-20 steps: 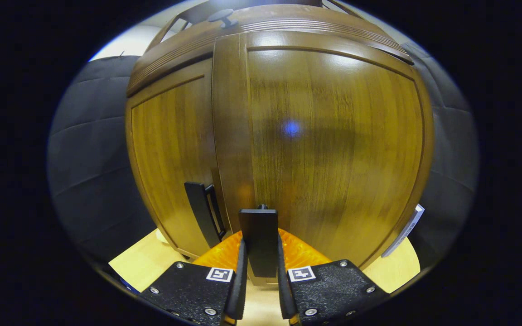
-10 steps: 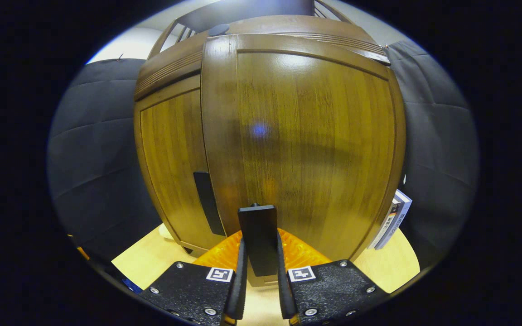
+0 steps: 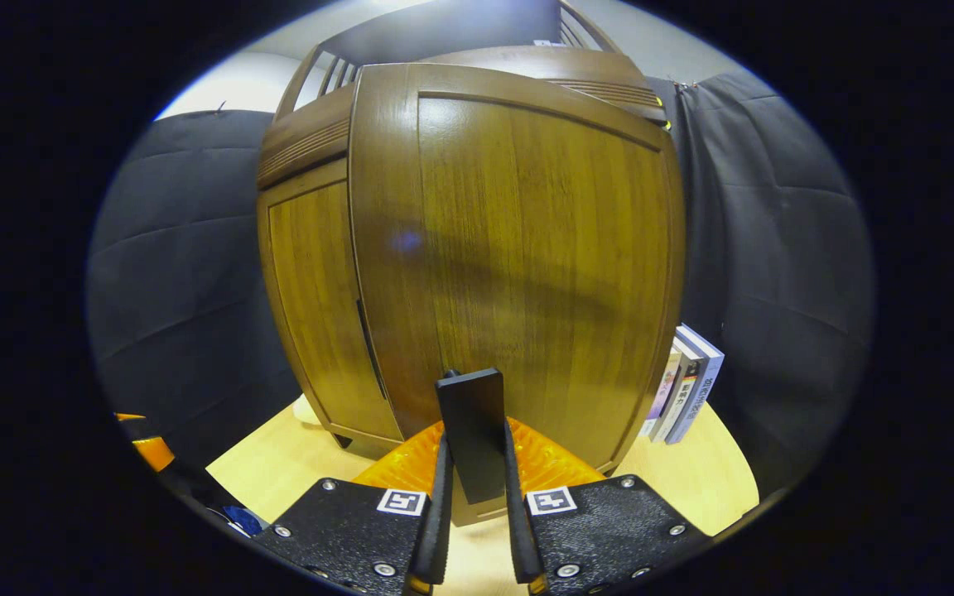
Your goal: Open the right door of the double-door shoe cabinet with the right hand, and open the left door with the left hand.
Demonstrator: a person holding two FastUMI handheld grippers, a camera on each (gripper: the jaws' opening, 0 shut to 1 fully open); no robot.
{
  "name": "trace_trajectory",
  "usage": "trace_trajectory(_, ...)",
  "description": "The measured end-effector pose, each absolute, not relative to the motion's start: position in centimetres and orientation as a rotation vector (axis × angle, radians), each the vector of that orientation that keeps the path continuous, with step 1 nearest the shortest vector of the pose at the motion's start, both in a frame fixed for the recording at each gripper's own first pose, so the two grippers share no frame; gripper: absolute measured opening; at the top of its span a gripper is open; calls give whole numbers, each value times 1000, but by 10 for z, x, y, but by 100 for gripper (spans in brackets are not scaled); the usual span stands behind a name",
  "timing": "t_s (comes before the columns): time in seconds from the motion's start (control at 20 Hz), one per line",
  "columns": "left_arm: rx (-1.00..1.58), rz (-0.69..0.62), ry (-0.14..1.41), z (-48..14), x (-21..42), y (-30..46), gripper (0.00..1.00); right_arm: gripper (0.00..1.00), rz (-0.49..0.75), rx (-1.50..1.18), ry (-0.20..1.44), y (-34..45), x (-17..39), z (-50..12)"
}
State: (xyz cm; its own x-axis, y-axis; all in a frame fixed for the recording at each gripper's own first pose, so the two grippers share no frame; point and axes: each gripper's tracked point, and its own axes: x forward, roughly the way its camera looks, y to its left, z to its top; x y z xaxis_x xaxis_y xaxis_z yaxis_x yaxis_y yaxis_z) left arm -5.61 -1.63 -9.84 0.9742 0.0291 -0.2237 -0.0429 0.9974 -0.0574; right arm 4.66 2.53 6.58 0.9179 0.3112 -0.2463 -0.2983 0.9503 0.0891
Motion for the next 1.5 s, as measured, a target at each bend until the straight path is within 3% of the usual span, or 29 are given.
trace_trajectory(0.05, -59, 19, 219, -100, -55, -19, 100, 30, 310, 52, 262, 21, 41, 65)
trace_trajectory(0.3, -53, -47, 208, -101, -53, -26, 100, 31, 278, 64, 269, -7, 26, 63)
trace_trajectory(1.05, -47, -170, 237, -127, -41, -50, 95, 11, 148, 101, 307, -98, -5, 52)
trace_trajectory(1.2, 11, -191, 196, -118, -36, -51, 95, 8, 137, 111, 307, -124, -8, 52)
trace_trajectory(1.25, 28, -188, 186, -116, -35, -52, 100, 7, 140, 119, 307, -133, -8, 51)
trace_trajectory(1.45, 42, -173, 241, -113, -24, -79, 95, 8, 166, 146, 332, -172, -5, 49)
trace_trajectory(1.5, 37, -174, 234, -108, -22, -89, 100, 7, 174, 134, 324, -182, -2, 50)
